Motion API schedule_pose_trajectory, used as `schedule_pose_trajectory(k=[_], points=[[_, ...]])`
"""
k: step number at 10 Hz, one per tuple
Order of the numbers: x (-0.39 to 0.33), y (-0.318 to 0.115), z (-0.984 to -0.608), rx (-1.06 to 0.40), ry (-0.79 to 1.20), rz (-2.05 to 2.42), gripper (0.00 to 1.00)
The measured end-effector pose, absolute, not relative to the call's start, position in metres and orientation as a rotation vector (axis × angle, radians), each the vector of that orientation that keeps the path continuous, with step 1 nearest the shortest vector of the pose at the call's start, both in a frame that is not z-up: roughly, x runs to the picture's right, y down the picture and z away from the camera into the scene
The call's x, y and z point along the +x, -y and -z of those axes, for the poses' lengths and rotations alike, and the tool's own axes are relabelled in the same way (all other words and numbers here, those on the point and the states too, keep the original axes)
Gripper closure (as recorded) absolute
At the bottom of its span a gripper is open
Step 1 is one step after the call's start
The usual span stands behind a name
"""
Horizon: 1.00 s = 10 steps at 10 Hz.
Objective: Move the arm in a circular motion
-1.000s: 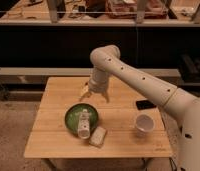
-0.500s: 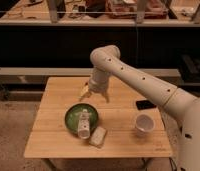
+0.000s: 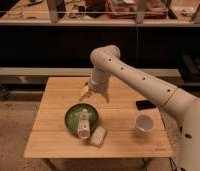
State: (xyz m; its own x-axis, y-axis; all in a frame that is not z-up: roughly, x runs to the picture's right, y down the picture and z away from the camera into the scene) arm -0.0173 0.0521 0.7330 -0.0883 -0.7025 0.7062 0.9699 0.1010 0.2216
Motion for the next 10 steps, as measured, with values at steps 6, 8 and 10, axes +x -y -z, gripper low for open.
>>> schedule_pose_trajectory(k=[6,8,10], points=[[-0.0174,-0.0521,-0.7331,-0.422,0.817,1.464,0.20],[-0.0174,-0.0520,-0.7331,-0.422,0.817,1.464,0.20],[-0.0210,-0.0542,-0.7322,-0.410,0.822,1.471,0.20]])
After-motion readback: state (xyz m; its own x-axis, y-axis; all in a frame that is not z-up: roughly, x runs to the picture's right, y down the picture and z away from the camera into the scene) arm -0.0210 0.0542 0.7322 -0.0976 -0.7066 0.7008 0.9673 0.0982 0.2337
